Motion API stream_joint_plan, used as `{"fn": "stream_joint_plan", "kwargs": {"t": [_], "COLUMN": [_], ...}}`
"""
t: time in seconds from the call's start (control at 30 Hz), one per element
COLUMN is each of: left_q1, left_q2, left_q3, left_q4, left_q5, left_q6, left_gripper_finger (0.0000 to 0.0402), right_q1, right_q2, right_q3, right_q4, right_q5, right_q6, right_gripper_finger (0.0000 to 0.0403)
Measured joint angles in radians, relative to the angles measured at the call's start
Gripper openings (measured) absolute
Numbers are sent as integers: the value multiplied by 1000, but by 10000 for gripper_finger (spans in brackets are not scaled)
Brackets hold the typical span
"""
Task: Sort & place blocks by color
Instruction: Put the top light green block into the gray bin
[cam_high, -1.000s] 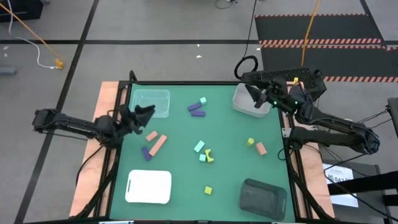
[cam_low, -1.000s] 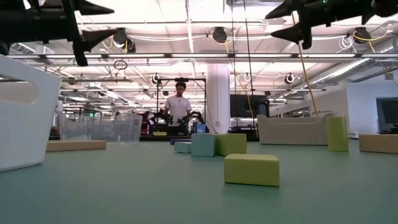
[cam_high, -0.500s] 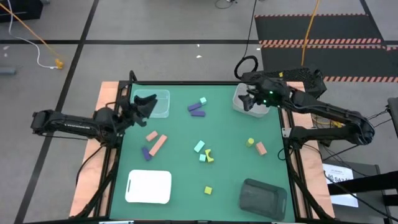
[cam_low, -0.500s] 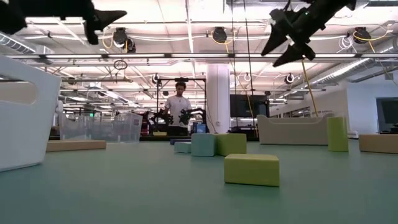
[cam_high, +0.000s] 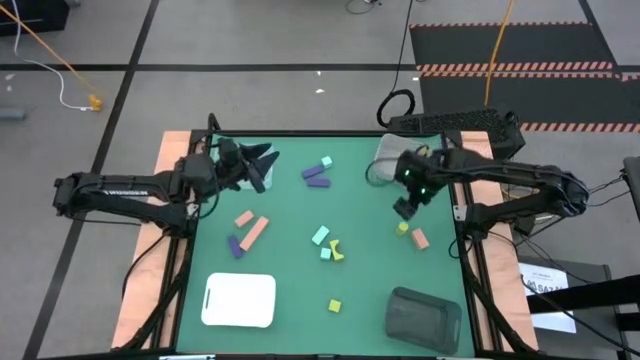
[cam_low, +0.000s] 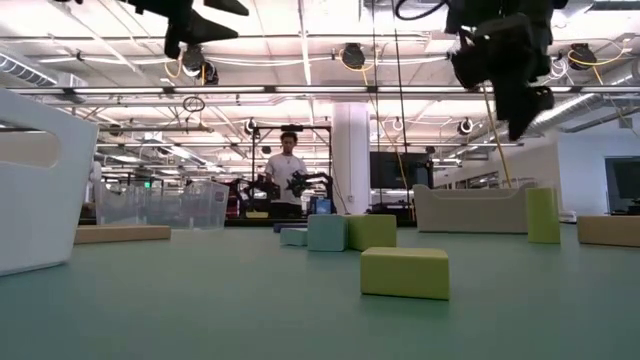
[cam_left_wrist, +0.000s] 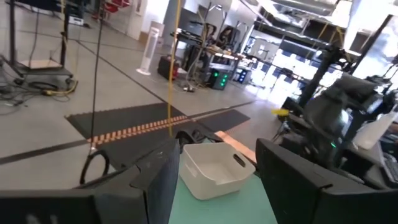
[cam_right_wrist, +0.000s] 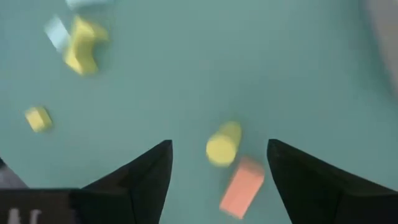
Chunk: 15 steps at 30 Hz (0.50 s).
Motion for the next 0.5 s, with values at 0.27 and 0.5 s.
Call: {"fn": "stream_joint_plan", "kwargs": {"t": [0.27, 0.5], "left_q1": [34, 59], "left_q2": [21, 20], "left_q3": [2, 2], "left_q4": [-4, -4], "left_q5": [0, -1], "left_q6": [-15, -12], "left_gripper_finger": [214, 214], "right_q1": [111, 149], "right_q2": [80, 152], "right_q3": [-74, -111], "right_q4": [-1, 48], "right_q5": [17, 89], "right_q6": [160, 247], "right_gripper_finger": [285, 285]}}
